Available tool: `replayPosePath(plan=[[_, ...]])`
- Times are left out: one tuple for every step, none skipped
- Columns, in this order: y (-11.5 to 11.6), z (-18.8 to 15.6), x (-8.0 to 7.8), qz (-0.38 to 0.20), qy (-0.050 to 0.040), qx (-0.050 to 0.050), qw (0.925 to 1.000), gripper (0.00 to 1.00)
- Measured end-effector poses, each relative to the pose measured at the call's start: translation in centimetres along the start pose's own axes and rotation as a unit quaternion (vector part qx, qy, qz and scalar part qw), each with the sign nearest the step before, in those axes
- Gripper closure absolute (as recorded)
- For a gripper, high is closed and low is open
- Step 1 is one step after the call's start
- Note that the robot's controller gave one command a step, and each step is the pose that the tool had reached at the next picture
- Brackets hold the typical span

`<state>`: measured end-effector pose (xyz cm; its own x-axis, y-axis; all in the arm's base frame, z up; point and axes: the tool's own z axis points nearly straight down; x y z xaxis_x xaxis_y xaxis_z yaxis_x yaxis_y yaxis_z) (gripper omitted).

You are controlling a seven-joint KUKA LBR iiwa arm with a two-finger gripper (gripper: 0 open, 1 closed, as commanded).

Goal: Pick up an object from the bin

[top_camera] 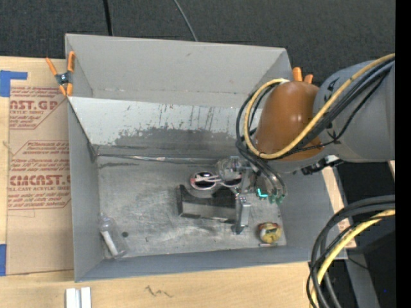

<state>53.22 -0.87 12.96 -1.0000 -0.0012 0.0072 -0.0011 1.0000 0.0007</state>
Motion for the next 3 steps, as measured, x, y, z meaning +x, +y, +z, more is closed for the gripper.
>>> replayPosePath(plan=[[0.0, -0.3, -0.2, 0.0, -0.0036, 0.0, 1.0, 0.0], [-0.6, 5.1, -1.9, 0.089, -0.0092, -0.003, 0.9959, 1.0], [-0.6, 5.1, -1.9, 0.089, -0.0092, -0.003, 0.9959, 1.0]])
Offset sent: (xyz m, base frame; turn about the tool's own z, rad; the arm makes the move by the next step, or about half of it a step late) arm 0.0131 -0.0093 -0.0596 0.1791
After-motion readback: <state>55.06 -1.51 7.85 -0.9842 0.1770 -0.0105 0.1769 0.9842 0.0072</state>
